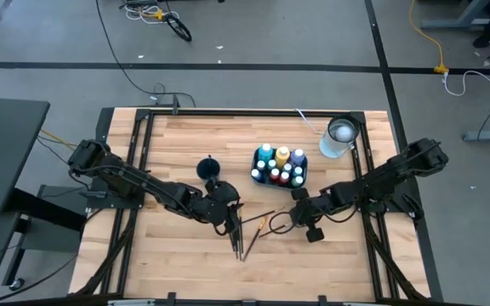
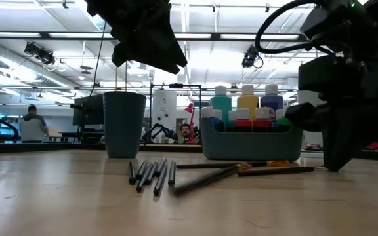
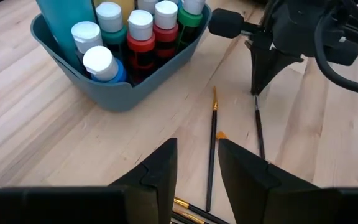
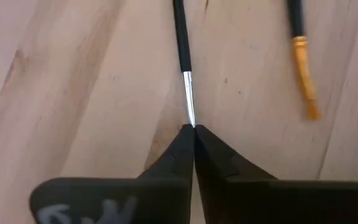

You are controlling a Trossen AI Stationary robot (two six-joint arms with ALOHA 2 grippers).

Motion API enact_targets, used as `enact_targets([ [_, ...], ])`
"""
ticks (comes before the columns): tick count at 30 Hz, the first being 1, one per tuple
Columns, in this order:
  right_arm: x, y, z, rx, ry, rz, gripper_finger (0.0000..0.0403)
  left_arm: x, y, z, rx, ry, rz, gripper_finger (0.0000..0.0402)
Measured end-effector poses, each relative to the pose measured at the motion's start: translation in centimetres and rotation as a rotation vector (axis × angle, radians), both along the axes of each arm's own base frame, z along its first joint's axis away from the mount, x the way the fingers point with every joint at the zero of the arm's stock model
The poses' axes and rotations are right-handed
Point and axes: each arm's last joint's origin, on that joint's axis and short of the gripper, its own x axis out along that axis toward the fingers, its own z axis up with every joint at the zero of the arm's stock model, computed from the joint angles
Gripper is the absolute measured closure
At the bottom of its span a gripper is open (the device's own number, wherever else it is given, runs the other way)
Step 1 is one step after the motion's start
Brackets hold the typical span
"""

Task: Pick & Place Paint Supplies
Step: Put the silver paintbrush into the blue cup

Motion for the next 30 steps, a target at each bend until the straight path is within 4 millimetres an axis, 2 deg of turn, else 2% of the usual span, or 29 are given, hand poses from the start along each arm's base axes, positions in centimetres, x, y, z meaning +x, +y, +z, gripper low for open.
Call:
enact_targets([
  [5,1.2,0.6,2.0,0.057,-0.075,0.021,0.0397,0.0,0.2,0.0,0.018,-0.008,0.024,0.0277],
  [9,2.0,1.3,3.9,-0.021,-0.125,0.09,0.04,0.3,0.6,0.1,-0.017,-0.026,0.042,0.0277],
  [12,2.9,2.0,5.9,-0.18,-0.191,0.171,0.0401,0.7,1.0,0.3,-0.068,-0.041,0.006,0.0277],
  [17,4.3,2.8,8.9,-0.616,-0.362,0.221,0.0402,1.5,1.6,0.7,-0.226,-0.069,-0.123,0.0277],
  [20,4.8,3.1,10.1,-0.799,-0.422,0.274,0.0402,1.8,1.8,1.0,-0.264,-0.097,-0.154,0.0277],
  [25,5.4,3.3,11.0,-0.945,-0.486,0.386,0.0402,2.1,2.4,1.1,-0.276,-0.114,-0.149,0.0271],
  [30,5.9,3.5,11.6,-0.986,-0.559,0.42,0.0403,2.2,2.9,1.2,-0.292,-0.128,-0.136,0.0267],
])
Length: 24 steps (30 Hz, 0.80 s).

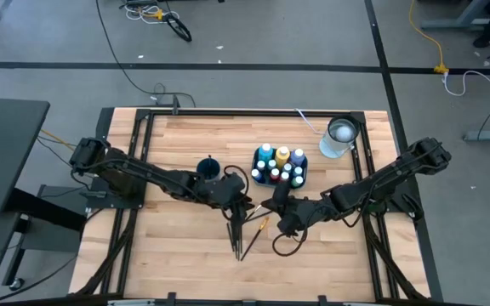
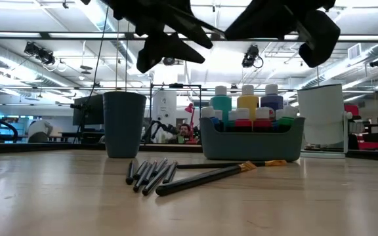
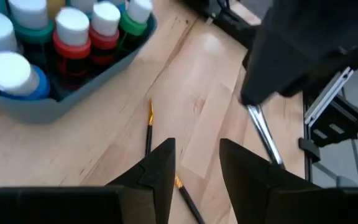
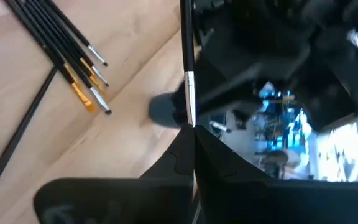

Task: Pick & Place Paint Supplies
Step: Put the silver paintbrush into the blue cup

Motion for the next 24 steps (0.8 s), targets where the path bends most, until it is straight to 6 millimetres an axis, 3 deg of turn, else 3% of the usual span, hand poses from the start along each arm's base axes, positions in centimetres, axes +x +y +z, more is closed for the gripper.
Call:
enact_targets([
  [7,0.1,0.0,-0.4,-0.061,0.023,-0.001,0.0403,0.4,0.4,0.5,-0.022,-0.061,0.002,0.0267],
  [14,0.9,0.0,-1.9,-0.245,0.065,-0.066,0.0403,0.7,0.8,0.8,-0.042,-0.088,-0.02,0.0267],
  [24,1.6,0.0,-2.1,-0.276,0.018,-0.093,0.0403,0.6,1.0,0.6,-0.013,-0.068,-0.017,0.0267],
])
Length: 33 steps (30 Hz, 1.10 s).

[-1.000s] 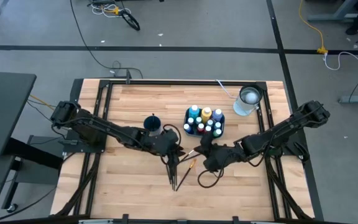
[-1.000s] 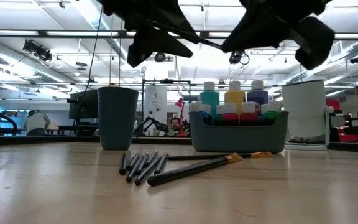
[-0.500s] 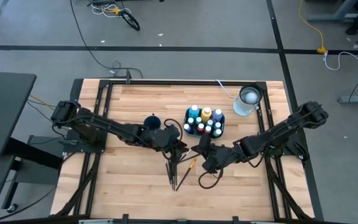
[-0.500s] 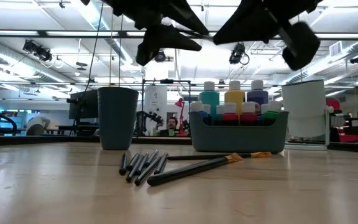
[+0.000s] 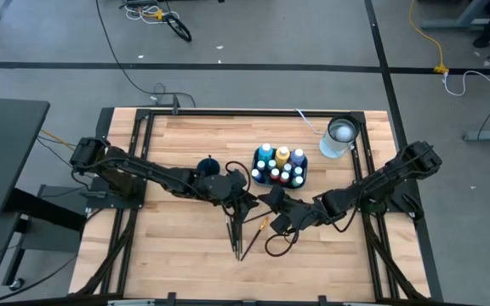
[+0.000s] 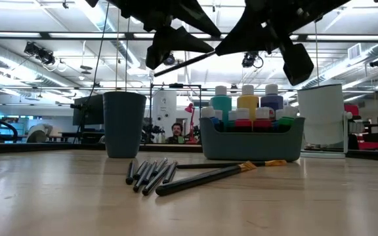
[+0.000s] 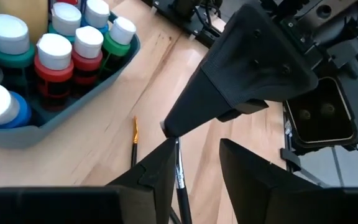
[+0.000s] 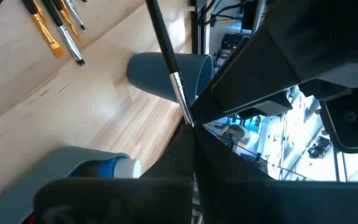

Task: Pick & Place Paint Supplies
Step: Put the silver paintbrush into the blue cup

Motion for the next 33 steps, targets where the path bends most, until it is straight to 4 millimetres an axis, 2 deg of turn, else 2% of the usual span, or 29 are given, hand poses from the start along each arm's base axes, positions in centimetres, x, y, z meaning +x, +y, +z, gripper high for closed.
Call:
enact_targets([
  [6,-0.11,-0.05,-0.13,0.037,-0.001,-0.019,0.0403,-0.04,0.28,-0.05,0.09,0.004,0.057,0.0267],
  [13,-0.15,0.01,-0.18,0.053,-0.003,-0.022,0.0403,-0.26,0.58,-0.51,0.101,0.057,0.069,0.0267],
  [33,0.02,-0.5,0.01,0.058,-0.043,-0.091,0.0403,0.05,0.62,0.06,0.152,-0.008,0.09,0.0267],
])
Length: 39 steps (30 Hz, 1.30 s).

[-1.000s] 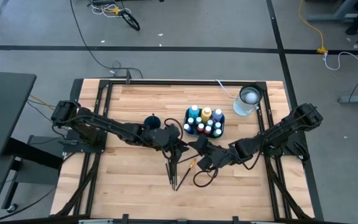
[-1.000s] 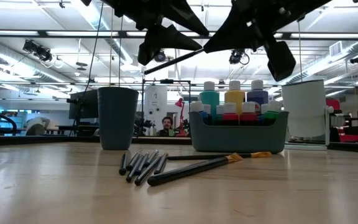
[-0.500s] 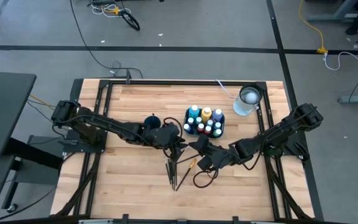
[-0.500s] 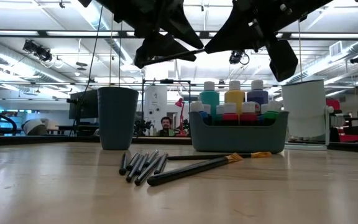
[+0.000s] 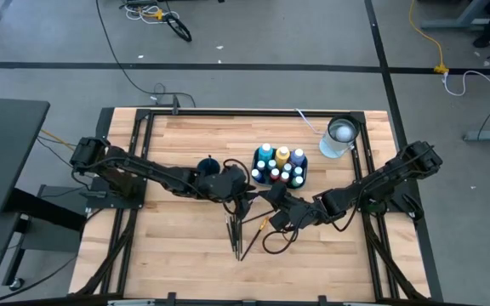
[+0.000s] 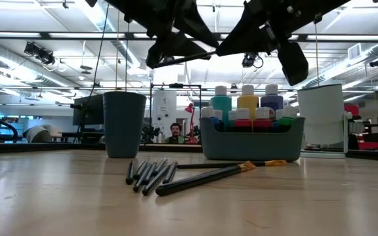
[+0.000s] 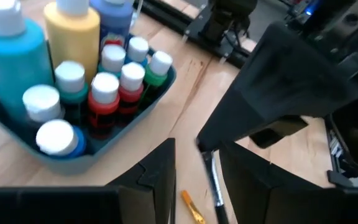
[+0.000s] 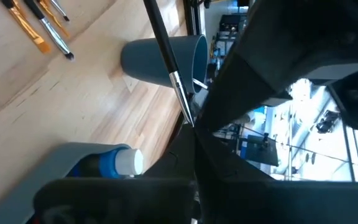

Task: Pick & Place Paint Supplies
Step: Put the silver paintbrush into the blue cup

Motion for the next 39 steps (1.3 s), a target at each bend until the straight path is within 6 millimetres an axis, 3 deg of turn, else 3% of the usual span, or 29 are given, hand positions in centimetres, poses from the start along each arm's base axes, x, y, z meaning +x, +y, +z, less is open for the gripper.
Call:
enact_targets([
  [18,0.5,-0.5,0.6,0.023,-0.063,-0.017,0.0403,-0.2,0.0,-0.4,-0.002,0.048,-0.024,0.0269],
  [22,0.6,-0.9,0.5,0.023,-0.06,-0.026,0.0403,-0.2,0.0,-0.4,0.003,0.049,-0.028,0.0297],
  [29,0.6,-1.0,0.5,0.074,-0.087,-0.053,0.0383,-0.2,0.0,-0.4,0.026,0.058,-0.04,0.0382],
  [34,0.6,-1.0,0.6,0.156,-0.139,-0.091,0.0364,-0.2,0.0,-0.4,0.037,0.051,-0.019,0.0373],
  [39,0.4,-1.3,0.7,0.146,-0.212,-0.236,0.035,-0.5,0.2,0.2,0.089,0.035,0.016,0.0378],
])
